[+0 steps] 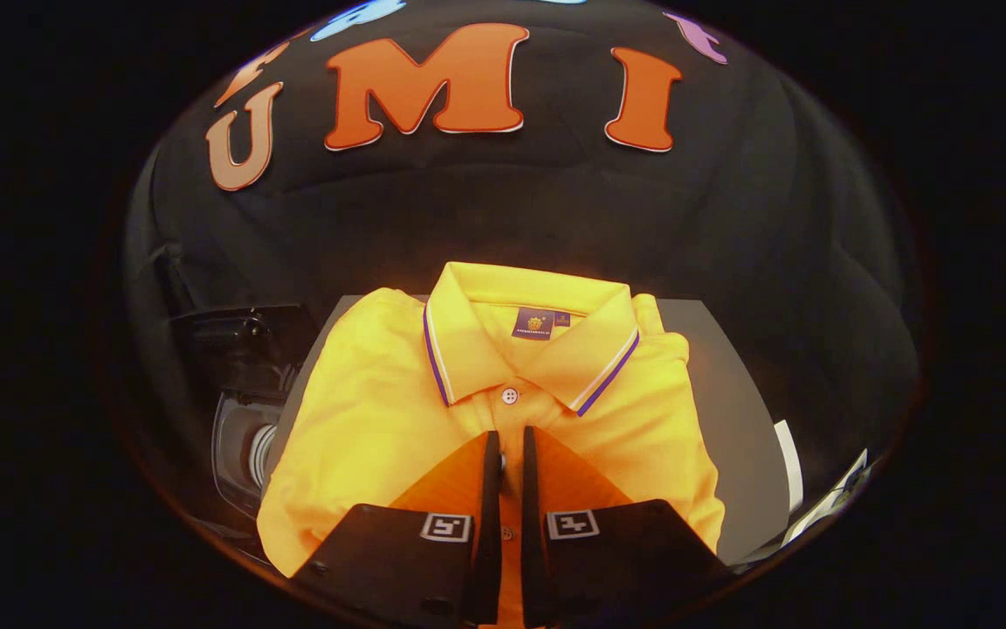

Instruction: Put the clothes into the washing machine and then close the washing machine lid.

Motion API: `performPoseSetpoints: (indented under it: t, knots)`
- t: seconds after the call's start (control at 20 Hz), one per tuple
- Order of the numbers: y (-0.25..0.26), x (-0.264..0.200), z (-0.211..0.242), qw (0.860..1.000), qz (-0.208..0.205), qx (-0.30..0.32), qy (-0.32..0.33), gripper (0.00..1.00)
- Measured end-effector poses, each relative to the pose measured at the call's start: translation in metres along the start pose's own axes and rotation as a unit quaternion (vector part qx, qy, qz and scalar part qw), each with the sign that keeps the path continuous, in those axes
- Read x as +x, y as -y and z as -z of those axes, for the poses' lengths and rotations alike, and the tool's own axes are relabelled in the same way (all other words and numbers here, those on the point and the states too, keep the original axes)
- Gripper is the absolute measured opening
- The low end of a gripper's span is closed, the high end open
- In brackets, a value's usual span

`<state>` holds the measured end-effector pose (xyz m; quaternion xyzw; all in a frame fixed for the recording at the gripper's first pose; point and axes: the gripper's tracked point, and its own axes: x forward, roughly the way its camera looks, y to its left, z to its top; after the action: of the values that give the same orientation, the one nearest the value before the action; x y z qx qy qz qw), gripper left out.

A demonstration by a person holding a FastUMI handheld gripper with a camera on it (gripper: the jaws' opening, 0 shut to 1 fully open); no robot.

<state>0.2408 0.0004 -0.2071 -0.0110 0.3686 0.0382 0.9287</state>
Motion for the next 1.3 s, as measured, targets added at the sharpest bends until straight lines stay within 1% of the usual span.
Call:
performPoseSetpoints:
  t: [0.05, 0.1, 0.15, 0.25, 0.35, 0.45, 0.6, 0.8, 0.95, 1.15, 1.3]
  knots:
    - [0.001, -0.002, -0.001, 1.000, -0.005, 0.004, 0.003, 0.18]
    - [0.001, 0.000, -0.002, 1.000, -0.009, 0.015, 0.003, 0.11]
    - [-0.002, -0.002, -0.002, 1.000, -0.020, 0.021, 0.002, 0.09]
    - [-0.007, -0.005, -0.007, 0.998, -0.045, 0.053, 0.012, 0.09]
    - [-0.008, -0.015, -0.017, 0.996, -0.053, 0.068, 0.034, 0.09]
    - [-0.014, -0.025, -0.029, 0.994, -0.060, 0.070, 0.058, 0.09]
    - [-0.025, -0.038, -0.037, 0.993, -0.062, 0.069, 0.073, 0.09]
    - [-0.052, -0.076, -0.040, 0.990, -0.074, 0.070, 0.098, 0.09]
    - [-0.070, -0.099, -0.042, 0.989, -0.079, 0.062, 0.105, 0.09]
    - [-0.112, -0.129, -0.050, 0.986, -0.101, 0.056, 0.119, 0.09]
    - [-0.158, -0.147, -0.057, 0.982, -0.131, 0.048, 0.124, 0.09]
